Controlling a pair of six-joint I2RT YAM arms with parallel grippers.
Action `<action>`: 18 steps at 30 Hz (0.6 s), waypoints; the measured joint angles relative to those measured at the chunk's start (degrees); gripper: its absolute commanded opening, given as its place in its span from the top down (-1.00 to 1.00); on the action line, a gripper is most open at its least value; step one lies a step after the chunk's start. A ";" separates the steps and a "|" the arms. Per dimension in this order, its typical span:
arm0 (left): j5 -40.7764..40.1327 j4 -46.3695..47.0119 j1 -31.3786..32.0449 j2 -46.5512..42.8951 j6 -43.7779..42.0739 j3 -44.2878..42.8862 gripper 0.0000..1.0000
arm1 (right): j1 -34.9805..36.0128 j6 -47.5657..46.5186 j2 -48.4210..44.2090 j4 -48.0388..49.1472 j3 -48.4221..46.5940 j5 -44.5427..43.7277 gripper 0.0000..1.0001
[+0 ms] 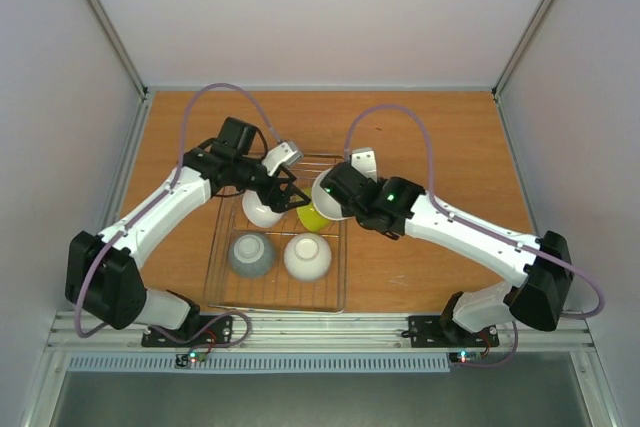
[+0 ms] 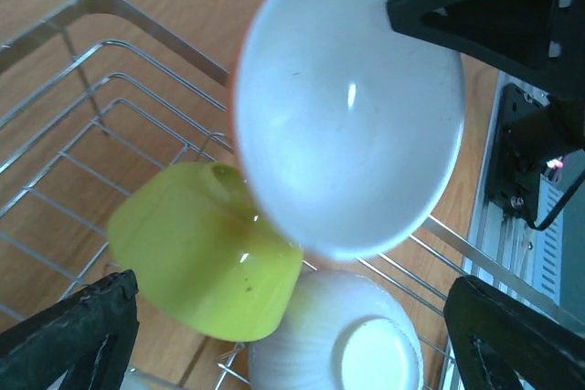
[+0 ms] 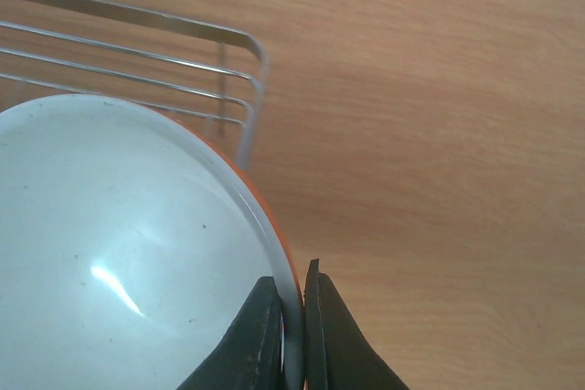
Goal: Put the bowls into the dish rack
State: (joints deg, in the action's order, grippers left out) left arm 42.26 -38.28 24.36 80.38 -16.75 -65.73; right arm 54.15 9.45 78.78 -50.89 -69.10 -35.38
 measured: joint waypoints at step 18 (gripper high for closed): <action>-3.45 -0.11 4.15 4.31 -1.40 -0.20 0.38 | 9.33 -4.11 6.40 1.40 -9.20 -2.62 0.97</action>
State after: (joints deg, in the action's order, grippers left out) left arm 38.81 -38.39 28.51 84.68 -18.15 -65.93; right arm 63.48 5.34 85.19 -49.50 -78.30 -38.00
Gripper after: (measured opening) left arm 0.382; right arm 0.036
